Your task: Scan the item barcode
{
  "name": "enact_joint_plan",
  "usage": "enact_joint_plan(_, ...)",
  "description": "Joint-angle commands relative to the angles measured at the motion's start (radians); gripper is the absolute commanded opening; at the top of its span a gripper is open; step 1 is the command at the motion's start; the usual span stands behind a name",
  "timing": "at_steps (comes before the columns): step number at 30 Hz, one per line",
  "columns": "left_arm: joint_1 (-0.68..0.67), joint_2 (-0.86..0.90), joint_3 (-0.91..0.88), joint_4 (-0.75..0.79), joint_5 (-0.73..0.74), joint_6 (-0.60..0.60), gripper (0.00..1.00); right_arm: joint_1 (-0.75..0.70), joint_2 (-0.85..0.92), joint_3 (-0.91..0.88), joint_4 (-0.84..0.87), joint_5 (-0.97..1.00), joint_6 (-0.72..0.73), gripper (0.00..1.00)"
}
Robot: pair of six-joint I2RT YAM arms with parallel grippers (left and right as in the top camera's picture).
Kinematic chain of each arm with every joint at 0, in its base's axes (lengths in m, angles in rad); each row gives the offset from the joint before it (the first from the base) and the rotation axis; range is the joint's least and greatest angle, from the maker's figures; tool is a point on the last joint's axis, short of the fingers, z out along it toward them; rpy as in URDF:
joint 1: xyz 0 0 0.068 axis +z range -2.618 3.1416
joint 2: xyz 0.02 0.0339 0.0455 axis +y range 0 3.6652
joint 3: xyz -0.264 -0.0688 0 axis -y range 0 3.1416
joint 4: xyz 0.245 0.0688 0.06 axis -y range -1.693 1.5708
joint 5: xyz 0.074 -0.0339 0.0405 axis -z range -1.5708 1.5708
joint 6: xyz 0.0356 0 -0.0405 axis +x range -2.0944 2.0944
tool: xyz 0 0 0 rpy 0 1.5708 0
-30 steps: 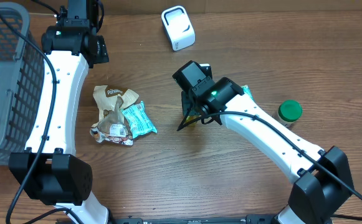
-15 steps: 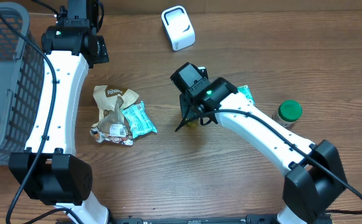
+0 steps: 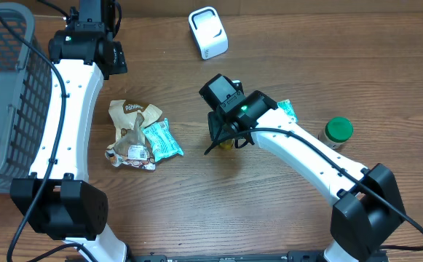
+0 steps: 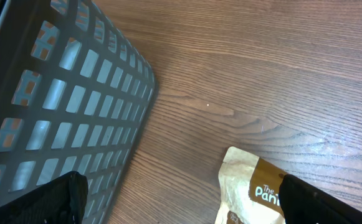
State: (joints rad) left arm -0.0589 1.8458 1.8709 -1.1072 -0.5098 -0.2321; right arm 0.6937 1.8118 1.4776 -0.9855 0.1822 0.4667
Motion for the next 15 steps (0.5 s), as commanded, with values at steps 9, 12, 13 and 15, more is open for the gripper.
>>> enact_joint_plan(9,-0.007,-0.019,0.016,0.001,-0.013,0.008,0.99,0.0,0.001,-0.055,0.08,-0.003,0.003,0.49)
enact_joint_plan(12,-0.007,-0.019,0.016,0.001,-0.013,0.008,0.99,0.0,0.0,-0.05,0.087,-0.005,0.013,0.4)
enact_joint_plan(13,-0.007,-0.019,0.016,0.001,-0.013,0.008,0.99,0.0,0.0,-0.043,0.087,-0.005,0.016,0.39)
enact_joint_plan(15,-0.007,-0.019,0.016,0.001,-0.013,0.008,1.0,-0.002,-0.007,-0.032,0.085,-0.013,0.015,0.38)
